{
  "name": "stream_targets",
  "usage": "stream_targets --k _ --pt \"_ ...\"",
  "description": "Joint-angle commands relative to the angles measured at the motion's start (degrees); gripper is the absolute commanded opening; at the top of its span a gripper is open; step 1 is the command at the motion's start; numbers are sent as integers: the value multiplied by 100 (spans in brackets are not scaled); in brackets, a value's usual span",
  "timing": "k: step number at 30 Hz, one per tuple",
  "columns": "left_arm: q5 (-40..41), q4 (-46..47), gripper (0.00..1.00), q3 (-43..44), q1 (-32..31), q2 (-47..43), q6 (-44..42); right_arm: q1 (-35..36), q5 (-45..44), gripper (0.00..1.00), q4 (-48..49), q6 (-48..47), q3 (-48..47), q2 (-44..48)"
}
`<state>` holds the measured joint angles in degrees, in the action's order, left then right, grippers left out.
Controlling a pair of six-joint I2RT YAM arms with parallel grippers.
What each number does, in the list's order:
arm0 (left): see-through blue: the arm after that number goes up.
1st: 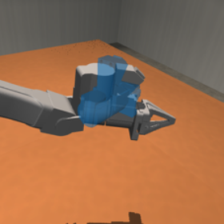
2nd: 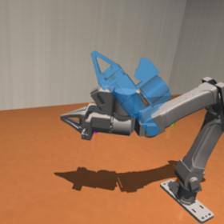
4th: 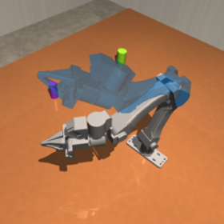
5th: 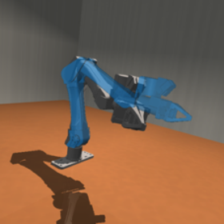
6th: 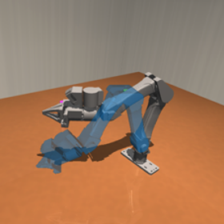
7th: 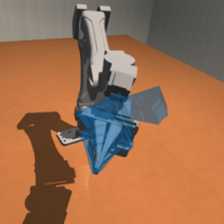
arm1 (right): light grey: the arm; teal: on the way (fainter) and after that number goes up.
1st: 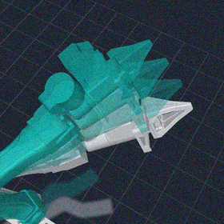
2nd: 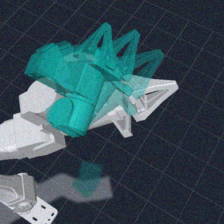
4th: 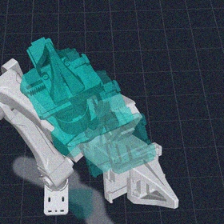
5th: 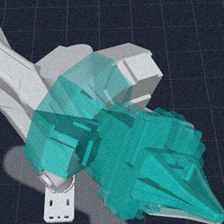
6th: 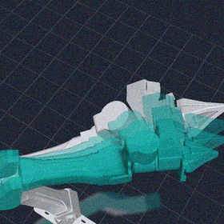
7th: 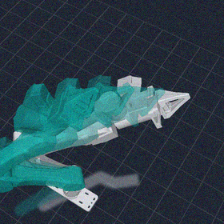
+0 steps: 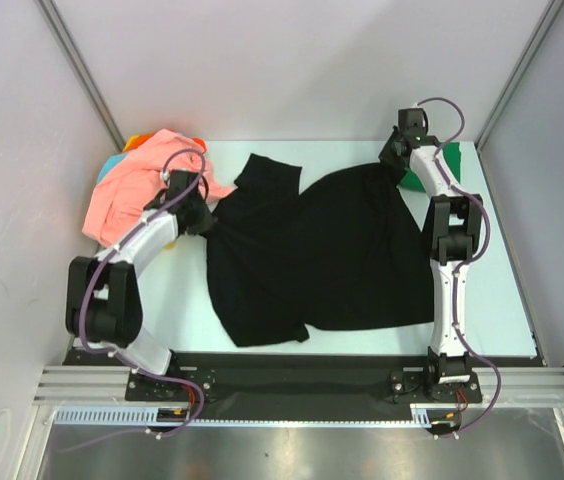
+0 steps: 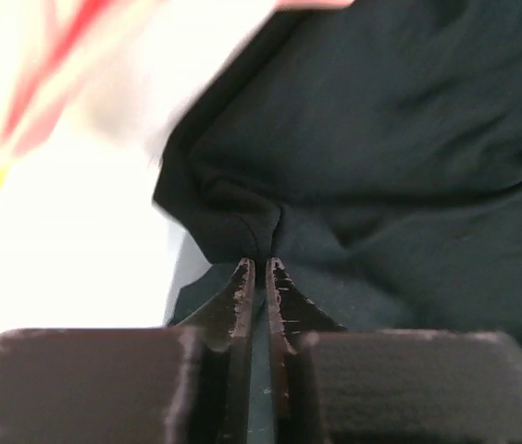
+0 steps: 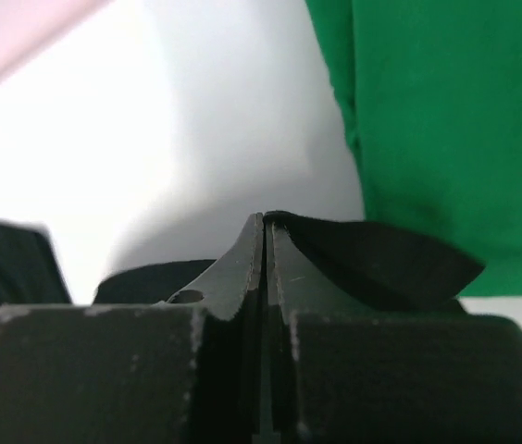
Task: Fold and stack the t-shirts
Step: Flatten the tshirt out
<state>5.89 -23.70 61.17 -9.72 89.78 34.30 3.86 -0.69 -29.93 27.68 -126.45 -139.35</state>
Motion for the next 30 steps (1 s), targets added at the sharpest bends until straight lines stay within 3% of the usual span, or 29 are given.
stream_targets --k 1,2,3,4,6,8,10,15,20,26,30 --pt "-122 -371 14 738 128 461 -257 -87 -55 0 198 326 -607 -451" --pt "-210 -433 24 843 128 523 -249 -87 7 0 242 265 -800 -514" --pt "-289 -512 35 809 128 523 -275 -87 268 18 277 177 -941 -575" --pt "-334 -469 59 696 110 323 -258 -78 515 46 147 28 -1082 -680" --pt "-326 -346 76 180 110 -72 -197 -35 535 81 -38 -104 -1181 -603" --pt "-212 -380 82 -252 75 -775 -179 1 474 91 118 -262 -421 -42" --pt "-89 -626 83 -464 -56 -1502 -117 36 307 93 599 -290 397 511" --pt "597 -1468 82 -1150 -680 -2788 242 45 -149 94 1314 -62 2981 3006" --pt "246 -1628 77 -2290 -1391 -3939 909 -52 -476 95 1244 422 5812 4774" --pt "98 -1472 75 -3231 -2525 -4320 1745 -157 -424 95 955 966 8482 6997" --pt "-114 -927 74 -3716 -2948 -4109 2229 -219 -291 94 709 1476 9401 8281"
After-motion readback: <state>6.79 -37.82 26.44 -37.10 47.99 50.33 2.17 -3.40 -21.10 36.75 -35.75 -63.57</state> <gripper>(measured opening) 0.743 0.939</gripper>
